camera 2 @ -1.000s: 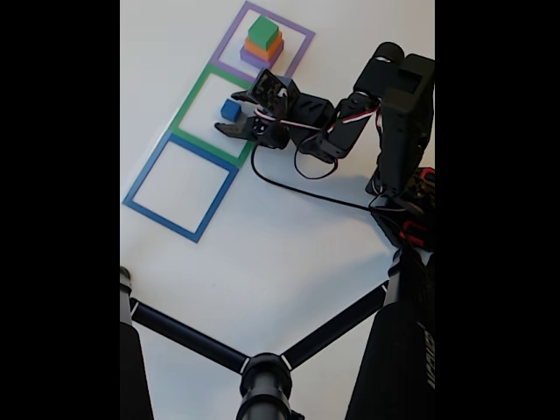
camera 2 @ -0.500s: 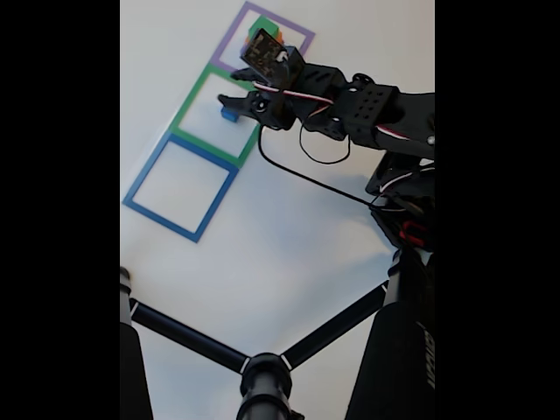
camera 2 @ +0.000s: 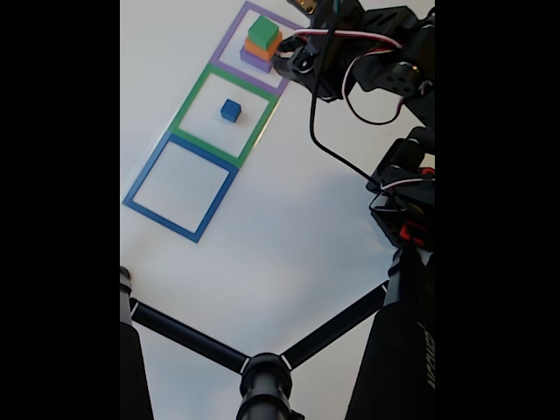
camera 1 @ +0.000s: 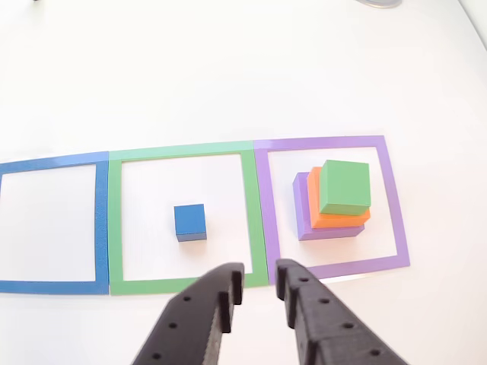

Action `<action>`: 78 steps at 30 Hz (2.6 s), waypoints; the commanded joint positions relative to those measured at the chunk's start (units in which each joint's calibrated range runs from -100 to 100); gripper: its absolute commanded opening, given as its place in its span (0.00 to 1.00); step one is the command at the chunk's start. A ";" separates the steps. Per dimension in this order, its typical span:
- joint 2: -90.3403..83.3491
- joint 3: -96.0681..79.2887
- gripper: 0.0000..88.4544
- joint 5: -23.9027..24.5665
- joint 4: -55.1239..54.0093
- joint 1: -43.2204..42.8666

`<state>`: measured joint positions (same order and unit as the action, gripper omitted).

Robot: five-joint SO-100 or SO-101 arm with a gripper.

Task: Tower of hanoi

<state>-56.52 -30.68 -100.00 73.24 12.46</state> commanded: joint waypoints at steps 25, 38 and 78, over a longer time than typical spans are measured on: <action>-3.43 -5.78 0.20 0.00 -3.52 15.63; 7.39 -32.05 0.36 0.00 -48.30 18.98; 48.57 -35.96 0.42 0.00 -103.44 22.24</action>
<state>-8.82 -68.22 -100.00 -26.88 34.46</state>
